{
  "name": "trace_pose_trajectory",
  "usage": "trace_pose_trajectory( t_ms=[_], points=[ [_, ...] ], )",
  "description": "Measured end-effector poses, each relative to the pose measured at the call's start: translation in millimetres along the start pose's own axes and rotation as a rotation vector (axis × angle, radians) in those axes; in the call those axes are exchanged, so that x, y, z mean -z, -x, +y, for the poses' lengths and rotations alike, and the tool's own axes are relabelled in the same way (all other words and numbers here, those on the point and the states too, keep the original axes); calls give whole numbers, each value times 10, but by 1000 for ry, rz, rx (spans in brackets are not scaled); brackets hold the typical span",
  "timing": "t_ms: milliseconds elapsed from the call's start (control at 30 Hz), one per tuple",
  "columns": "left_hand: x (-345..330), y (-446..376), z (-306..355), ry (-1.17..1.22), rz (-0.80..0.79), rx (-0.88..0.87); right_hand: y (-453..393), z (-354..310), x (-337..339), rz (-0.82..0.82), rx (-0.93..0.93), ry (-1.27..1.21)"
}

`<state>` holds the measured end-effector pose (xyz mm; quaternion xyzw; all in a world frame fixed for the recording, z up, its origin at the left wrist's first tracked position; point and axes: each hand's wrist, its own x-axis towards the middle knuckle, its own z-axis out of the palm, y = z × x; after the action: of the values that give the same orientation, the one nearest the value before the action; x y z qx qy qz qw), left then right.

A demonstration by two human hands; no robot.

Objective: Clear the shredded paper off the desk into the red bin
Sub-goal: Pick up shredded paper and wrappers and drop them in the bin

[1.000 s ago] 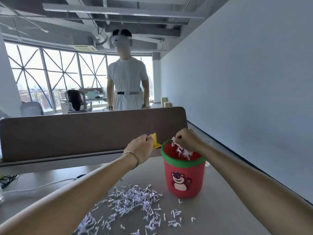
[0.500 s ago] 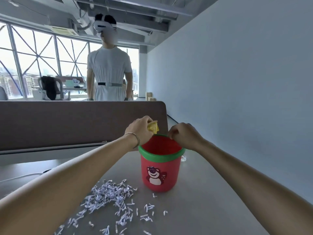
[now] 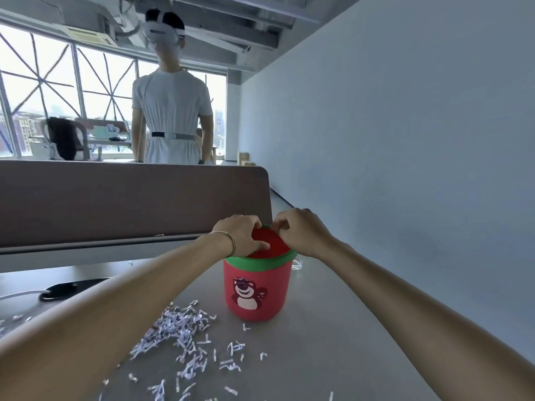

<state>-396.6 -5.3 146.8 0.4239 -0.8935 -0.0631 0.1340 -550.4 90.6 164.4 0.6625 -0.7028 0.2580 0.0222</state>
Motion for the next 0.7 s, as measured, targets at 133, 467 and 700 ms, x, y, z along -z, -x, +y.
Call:
trace_pose_trajectory(
  t_ms=[133, 467, 700],
  points=[
    [139, 300, -160, -136, 110, -41, 76, -193, -127, 10, -1, 0],
    [446, 1696, -869, -228, 185, 62, 562, -1270, -721, -13, 236, 52],
    [525, 2736, -1345, -198, 201, 215, 967, -2163, -1230, -89, 387, -48]
  ],
)
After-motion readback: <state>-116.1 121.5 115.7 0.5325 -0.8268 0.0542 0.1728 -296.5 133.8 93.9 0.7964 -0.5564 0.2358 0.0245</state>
